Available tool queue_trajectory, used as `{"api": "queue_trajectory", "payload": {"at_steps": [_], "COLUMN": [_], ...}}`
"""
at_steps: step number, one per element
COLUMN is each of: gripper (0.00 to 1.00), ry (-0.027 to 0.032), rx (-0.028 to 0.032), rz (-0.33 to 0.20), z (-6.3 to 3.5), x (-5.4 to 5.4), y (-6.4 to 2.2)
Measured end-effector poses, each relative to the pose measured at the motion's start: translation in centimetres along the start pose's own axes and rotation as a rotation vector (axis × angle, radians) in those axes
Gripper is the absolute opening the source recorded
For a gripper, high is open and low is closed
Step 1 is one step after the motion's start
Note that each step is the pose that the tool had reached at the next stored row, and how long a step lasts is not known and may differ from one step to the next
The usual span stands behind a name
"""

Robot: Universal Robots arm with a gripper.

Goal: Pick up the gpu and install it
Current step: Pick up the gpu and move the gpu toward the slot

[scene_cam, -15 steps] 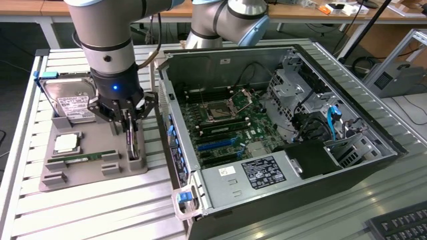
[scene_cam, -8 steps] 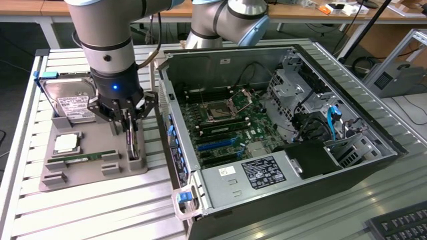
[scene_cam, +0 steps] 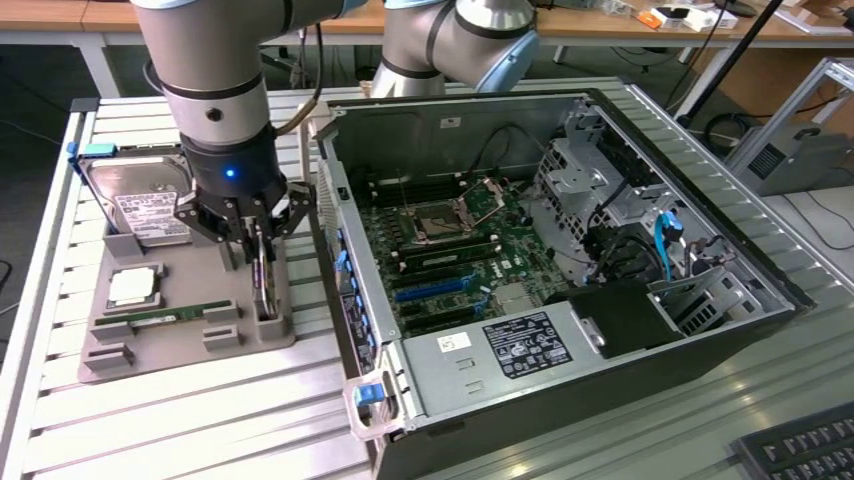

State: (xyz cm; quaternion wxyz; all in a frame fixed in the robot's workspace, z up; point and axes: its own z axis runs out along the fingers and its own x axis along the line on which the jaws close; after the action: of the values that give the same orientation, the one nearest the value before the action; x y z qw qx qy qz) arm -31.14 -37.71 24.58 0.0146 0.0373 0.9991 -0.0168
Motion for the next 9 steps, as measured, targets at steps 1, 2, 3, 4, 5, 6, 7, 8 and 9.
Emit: {"api": "queue_trajectory", "payload": {"at_steps": [1,2,3,4,5,6,7,8,9], "gripper": [0.27,0.27,0.27,0.27,0.27,0.27,0.27,0.27,0.27], "ry": [0.0001,0.0002,0.0002,0.0002,0.0001,0.0000,0.0001,0.0001,0.0003], "rx": [0.0001,0.0001,0.0001,0.0001,0.0000,-0.0001,-0.0001,-0.0001,0.0000], "rz": [0.000,0.000,0.000,0.000,0.000,0.000,0.000,0.000,0.000], "z": [-0.02,-0.04,-0.06,-0.09,-0.09,-0.10,-0.11,-0.13,-0.16], "x": [0.00,0.00,0.00,0.00,0.00,0.00,0.00,0.00,0.00], "y": [0.00,0.00,0.00,0.00,0.00,0.00,0.00,0.00,-0.01]}}
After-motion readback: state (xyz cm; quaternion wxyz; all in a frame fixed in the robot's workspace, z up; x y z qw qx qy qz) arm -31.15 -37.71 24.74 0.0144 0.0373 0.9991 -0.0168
